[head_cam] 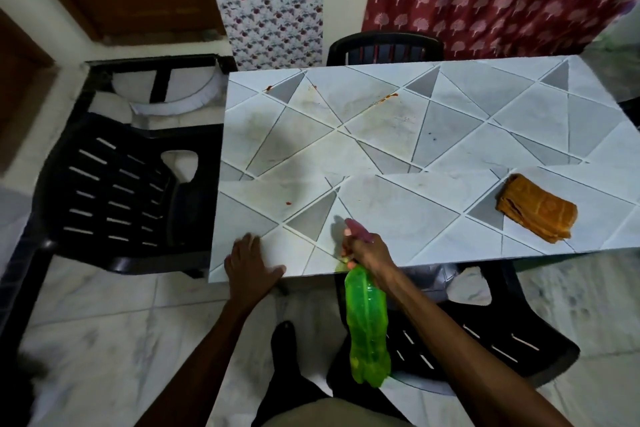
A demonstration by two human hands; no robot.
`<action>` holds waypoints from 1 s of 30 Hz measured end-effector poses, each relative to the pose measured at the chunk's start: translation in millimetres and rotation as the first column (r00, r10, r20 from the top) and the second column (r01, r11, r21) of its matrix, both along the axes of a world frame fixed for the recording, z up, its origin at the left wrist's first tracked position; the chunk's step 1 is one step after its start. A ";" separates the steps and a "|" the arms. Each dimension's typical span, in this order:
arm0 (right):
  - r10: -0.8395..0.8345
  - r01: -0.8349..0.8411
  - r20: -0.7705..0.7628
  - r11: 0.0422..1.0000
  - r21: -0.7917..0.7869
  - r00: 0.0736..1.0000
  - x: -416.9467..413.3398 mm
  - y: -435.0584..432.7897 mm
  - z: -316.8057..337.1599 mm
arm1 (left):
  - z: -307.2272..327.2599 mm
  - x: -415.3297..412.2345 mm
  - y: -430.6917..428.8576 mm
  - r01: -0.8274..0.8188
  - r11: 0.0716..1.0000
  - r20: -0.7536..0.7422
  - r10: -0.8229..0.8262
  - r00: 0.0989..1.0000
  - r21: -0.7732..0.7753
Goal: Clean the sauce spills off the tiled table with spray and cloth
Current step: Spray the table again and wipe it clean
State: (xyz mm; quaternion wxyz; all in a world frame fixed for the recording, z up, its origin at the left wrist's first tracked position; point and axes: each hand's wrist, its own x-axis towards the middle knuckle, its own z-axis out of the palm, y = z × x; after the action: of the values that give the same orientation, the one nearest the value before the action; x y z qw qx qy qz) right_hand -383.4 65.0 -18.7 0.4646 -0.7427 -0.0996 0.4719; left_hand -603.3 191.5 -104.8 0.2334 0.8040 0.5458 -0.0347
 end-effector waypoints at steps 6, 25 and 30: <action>0.119 -0.116 0.036 0.992 -0.056 0.992 -62.3 41.1 11.1 | 5.0 -47.0 21.7 -0.045 0.999 -0.002 0.045 0.999 0.013; 0.253 -0.225 0.058 0.928 -0.298 0.966 -96.9 13.6 -3.6 | 4.4 -61.5 49.1 0.208 0.978 0.100 -0.205 0.974 -0.021; -0.083 0.115 0.137 0.963 -0.244 0.987 -60.1 -33.6 8.4 | 5.9 -19.8 40.1 0.357 0.933 0.117 -0.350 0.929 -0.045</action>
State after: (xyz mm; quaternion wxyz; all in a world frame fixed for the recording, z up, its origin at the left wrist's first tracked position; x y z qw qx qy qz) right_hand -443.5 31.4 -10.3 0.3827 -0.8277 -0.0308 0.4092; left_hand -623.1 231.6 -98.9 0.2786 0.8817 0.3774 -0.0508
